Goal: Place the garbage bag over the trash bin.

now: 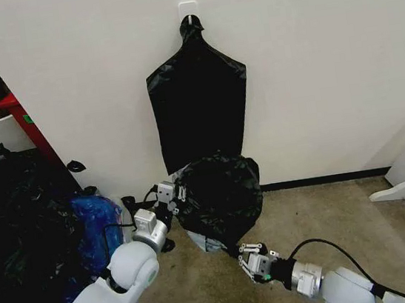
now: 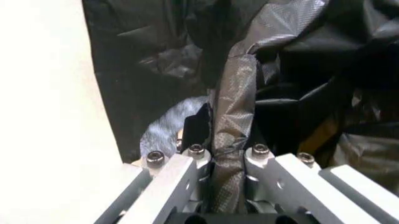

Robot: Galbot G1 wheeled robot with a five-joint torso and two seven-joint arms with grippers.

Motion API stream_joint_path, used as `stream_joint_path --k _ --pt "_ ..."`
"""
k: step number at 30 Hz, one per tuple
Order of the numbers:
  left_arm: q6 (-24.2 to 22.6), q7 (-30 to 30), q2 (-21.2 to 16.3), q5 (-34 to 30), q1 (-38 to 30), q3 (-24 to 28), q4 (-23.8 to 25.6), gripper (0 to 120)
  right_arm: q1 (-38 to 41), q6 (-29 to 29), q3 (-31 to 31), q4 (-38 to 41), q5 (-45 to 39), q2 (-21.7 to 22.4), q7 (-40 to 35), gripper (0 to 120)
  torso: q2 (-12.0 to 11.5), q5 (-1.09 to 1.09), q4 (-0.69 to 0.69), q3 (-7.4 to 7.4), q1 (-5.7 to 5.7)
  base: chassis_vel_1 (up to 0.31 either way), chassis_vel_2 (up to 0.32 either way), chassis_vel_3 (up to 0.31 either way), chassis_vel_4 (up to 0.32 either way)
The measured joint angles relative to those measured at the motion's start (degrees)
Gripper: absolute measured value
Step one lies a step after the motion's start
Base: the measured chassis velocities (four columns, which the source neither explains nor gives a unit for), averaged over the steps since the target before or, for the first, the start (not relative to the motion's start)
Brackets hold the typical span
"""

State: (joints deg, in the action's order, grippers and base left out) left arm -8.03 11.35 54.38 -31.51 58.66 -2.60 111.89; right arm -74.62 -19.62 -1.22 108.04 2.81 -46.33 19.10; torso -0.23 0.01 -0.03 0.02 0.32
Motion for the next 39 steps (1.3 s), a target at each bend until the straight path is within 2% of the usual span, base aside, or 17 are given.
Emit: stream_joint_path --k 6,8,11,13,14,16,17,21,23,26,27,28,30,32,34,37,39 --pt "-4.59 2.17 -0.49 -5.91 0.54 -0.76 2.81 4 1.13 -8.40 1.71 -7.80 7.29 -4.03 3.16 0 0.00 0.00 0.00 0.00 0.00 0.000 0.000 0.000 0.000" --pt "-6.75 3.37 -0.75 -8.67 1.27 -1.06 4.45 4 2.44 -8.65 3.07 -11.51 16.75 -6.38 -2.27 0 0.00 0.00 0.00 0.00 0.00 0.000 0.000 0.000 0.000" --pt "-7.86 3.89 -0.94 -9.65 1.69 -1.26 5.24 4 3.23 -7.69 4.13 -13.62 22.75 -7.62 -6.88 0 0.00 0.00 0.01 0.00 0.00 0.000 0.000 0.000 0.000" --pt "-9.18 4.71 -1.16 -10.94 2.66 -1.58 6.46 4 4.58 -5.95 5.52 -16.66 29.26 -9.26 -14.68 0 0.00 0.00 0.01 0.00 0.00 0.000 0.000 0.000 0.000" --pt "-9.18 4.71 -1.16 -10.94 2.66 -1.58 6.46 4 4.58 -5.95 5.52 -16.66 29.26 -9.26 -14.68 0 0.00 0.00 0.01 0.00 0.00 0.000 0.000 0.000 0.000" --pt "-7.63 5.08 -0.94 -11.66 3.98 -1.84 6.83 4 4.84 -0.88 4.80 -18.12 31.58 -9.93 -25.58 0 0.00 -0.01 0.02 0.00 0.00 0.000 0.000 0.000 0.000" --pt "-6.24 4.82 -0.70 -11.72 4.18 -1.85 6.42 4 4.55 -0.06 4.09 -18.11 30.80 -9.76 -27.53 2 0.00 0.00 0.01 0.00 0.00 0.000 0.000 0.000 0.000" --pt "-3.72 4.19 -0.12 -11.55 4.23 -1.97 4.91 3 3.37 -3.25 2.20 -18.03 24.05 -8.42 -27.12 14 0.00 -0.01 -0.01 0.00 0.00 0.000 0.000 0.000 0.000" --pt "-2.23 3.72 0.19 -10.75 3.74 -2.06 3.13 3 2.72 -12.93 2.02 -18.90 13.83 -6.84 -17.22 24 0.00 0.01 0.00 0.00 0.00 0.000 0.000 0.000 0.000" --pt "-0.02 3.30 0.60 -9.58 2.99 -2.12 1.28 3 2.31 -21.22 3.73 -19.77 -0.57 -4.74 1.45 35 0.00 0.01 0.01 0.00 0.00 0.000 0.000 0.000 0.000" --pt "0.59 3.13 0.74 -9.03 2.88 -2.15 0.71 3 2.22 -22.59 4.22 -19.81 -5.25 -4.17 6.75 39 0.00 -0.01 -0.01 0.00 0.00 0.000 0.000 0.000 0.000" --pt "0.59 3.13 0.74 -9.03 2.88 -2.15 0.71 3 2.22 -22.59 4.22 -19.81 -5.25 -4.17 6.75 39 0.00 -0.01 -0.01 0.00 0.00 0.000 0.000 0.000 0.000" --pt "1.90 2.87 1.03 -6.97 3.48 -2.68 -0.49 3 2.40 -24.13 5.32 -19.10 -17.59 -2.72 19.49 49 0.00 0.01 -0.04 0.00 0.00 0.000 0.000 0.000 0.000" --pt "2.59 2.84 1.17 -5.29 4.39 -2.87 -1.10 3 2.31 -23.05 6.28 -15.90 -26.14 -1.73 26.67 57 0.00 0.01 0.03 0.00 0.00 0.000 0.000 0.000 0.000" --pt "3.29 2.62 1.37 -3.64 4.90 -2.61 -1.51 3 1.56 -20.73 6.39 -11.80 -30.83 -1.06 26.88 62 0.00 -0.01 0.04 0.00 0.00 0.000 0.000 0.000 0.000" --pt "4.38 2.13 1.71 -1.73 5.27 -1.93 -1.74 3 0.80 -17.45 5.58 -6.33 -33.10 -0.60 20.54 68 0.00 0.00 0.02 0.00 0.00 0.000 0.000 0.000 0.000" --pt "6.23 1.09 2.25 1.51 5.69 -0.89 -2.07 3 0.21 -11.72 3.43 0.90 -32.14 -0.57 7.43 58 0.00 -0.01 0.00 0.00 0.00 0.000 0.000 0.000 0.000"
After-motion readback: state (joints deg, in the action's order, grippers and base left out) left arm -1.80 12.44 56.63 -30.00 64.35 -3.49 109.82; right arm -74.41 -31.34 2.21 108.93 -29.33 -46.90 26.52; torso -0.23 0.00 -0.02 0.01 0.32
